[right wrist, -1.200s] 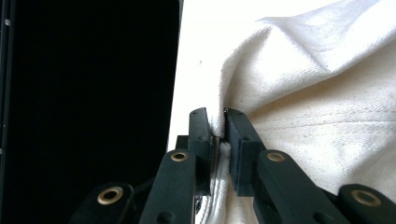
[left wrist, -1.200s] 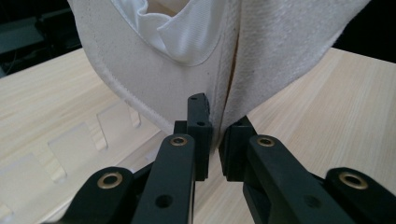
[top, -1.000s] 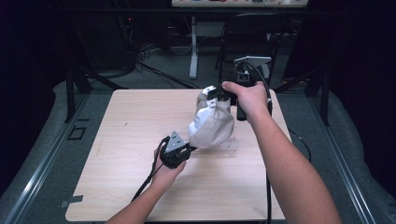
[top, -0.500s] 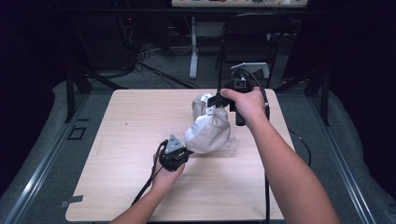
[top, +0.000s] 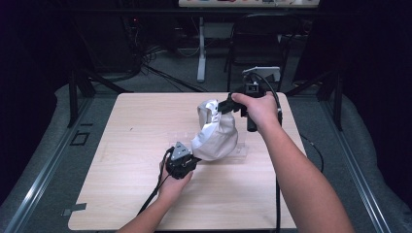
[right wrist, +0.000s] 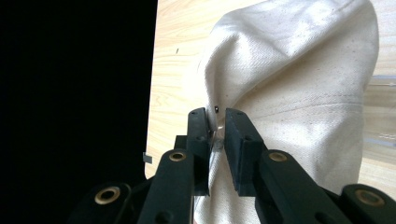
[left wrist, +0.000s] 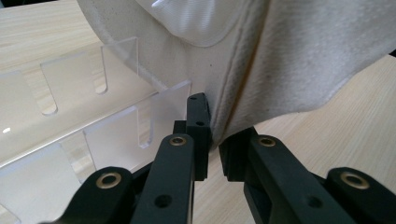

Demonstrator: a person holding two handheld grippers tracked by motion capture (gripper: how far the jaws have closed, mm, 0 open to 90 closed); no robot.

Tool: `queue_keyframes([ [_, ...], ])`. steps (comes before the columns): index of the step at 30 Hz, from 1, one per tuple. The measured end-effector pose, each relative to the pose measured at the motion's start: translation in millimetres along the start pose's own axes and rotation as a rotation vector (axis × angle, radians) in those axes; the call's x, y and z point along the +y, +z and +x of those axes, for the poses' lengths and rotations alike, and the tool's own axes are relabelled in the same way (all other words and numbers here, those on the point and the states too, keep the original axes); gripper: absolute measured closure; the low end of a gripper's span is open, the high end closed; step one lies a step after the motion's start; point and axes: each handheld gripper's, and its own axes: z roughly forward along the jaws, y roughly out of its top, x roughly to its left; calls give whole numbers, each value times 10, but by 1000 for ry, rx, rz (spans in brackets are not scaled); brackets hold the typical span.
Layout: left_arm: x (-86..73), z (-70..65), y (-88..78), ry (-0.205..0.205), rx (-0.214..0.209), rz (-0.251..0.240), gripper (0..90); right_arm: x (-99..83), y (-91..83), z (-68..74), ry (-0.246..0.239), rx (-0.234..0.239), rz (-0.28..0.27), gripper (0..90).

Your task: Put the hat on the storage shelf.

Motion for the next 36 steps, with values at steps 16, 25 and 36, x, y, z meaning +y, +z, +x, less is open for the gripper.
queue_keyframes([
  [16, 24, 9, -236, 7, -2, 3, 648, -20, -99, -45, 2, -4, -11, 789],
  [25, -14, 68, -472, 48, 9, 23, 588, -79, -197, -43, -27, -25, -6, 744],
  [36, -327, 377, -935, 5, 23, 110, 535, -306, -334, -95, -98, -53, 13, 672],
])
